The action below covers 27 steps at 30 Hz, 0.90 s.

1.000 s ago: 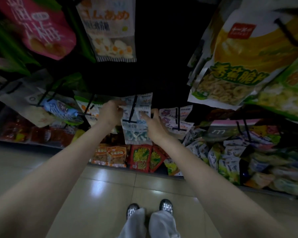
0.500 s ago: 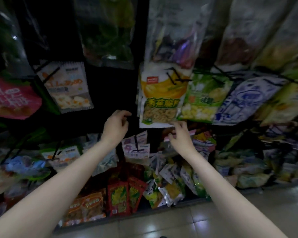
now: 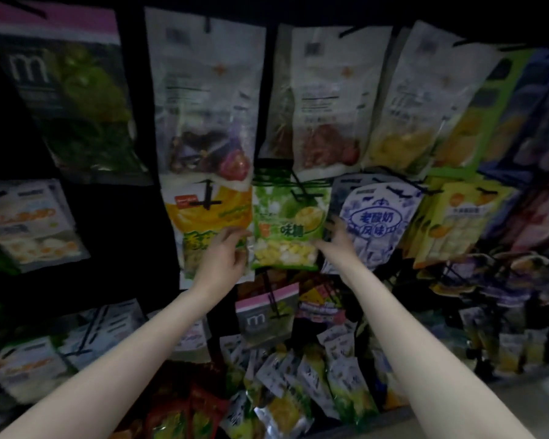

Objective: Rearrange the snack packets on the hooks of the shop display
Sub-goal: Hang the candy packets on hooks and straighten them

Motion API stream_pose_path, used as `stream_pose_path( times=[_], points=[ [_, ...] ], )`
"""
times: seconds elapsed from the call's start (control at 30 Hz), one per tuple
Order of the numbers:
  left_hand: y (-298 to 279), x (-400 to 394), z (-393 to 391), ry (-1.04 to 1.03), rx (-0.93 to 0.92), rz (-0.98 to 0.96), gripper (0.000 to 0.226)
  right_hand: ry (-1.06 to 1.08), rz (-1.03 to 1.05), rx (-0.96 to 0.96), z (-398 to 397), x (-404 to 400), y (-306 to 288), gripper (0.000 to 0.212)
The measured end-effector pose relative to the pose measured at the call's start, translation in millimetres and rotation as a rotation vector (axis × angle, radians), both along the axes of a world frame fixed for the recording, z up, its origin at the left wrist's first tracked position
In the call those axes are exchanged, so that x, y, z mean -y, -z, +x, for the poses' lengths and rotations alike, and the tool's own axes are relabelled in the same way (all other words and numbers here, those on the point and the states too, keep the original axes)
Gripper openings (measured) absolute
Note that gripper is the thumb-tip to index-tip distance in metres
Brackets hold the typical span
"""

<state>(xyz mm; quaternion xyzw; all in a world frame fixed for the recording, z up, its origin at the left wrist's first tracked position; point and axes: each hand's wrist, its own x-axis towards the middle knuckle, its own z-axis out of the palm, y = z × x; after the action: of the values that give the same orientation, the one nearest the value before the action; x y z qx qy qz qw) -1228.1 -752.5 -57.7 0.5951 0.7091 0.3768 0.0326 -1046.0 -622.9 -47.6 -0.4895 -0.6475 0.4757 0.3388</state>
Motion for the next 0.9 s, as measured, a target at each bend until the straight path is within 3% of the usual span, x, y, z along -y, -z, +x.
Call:
stream_pose_path(
  times=[0.13, 0.23, 0.33, 0.47, 0.63, 0.9],
  points=[
    [6.8, -50.8, 47.1, -0.116, 0.011, 0.042, 0.044, -0.183, -0.007, 0.016, 24.3, -45.2, 9.5, 0.038],
    [17.4, -82.7, 87.7, -0.238, 0.090, 0.019, 0.048, -0.340, 0.010, 0.043, 73.4, -65.2, 8.0, 0.036],
    [21.8, -102.3, 130.3, -0.366, 0.100, -0.056, 0.053, -0.299, -0.027, 0.031, 137.6, -92.2, 6.1, 0.034],
    [23.6, -123.4, 186.8, -0.194, -0.043, -0.025, 0.048, -0.110, 0.094, 0.132, 211.3, -136.6, 20.3, 0.040],
    [40.0, -142.5, 225.4, -0.148, 0.007, -0.095, 0.047, -0.189, 0.017, 0.330, 262.7, -147.4, 53.8, 0.042],
    [87.1, -138.1, 250.1, -0.112, 0.086, -0.247, 0.050, -0.214, -0.185, 0.443, 292.0, -140.4, 105.8, 0.057]
  ],
)
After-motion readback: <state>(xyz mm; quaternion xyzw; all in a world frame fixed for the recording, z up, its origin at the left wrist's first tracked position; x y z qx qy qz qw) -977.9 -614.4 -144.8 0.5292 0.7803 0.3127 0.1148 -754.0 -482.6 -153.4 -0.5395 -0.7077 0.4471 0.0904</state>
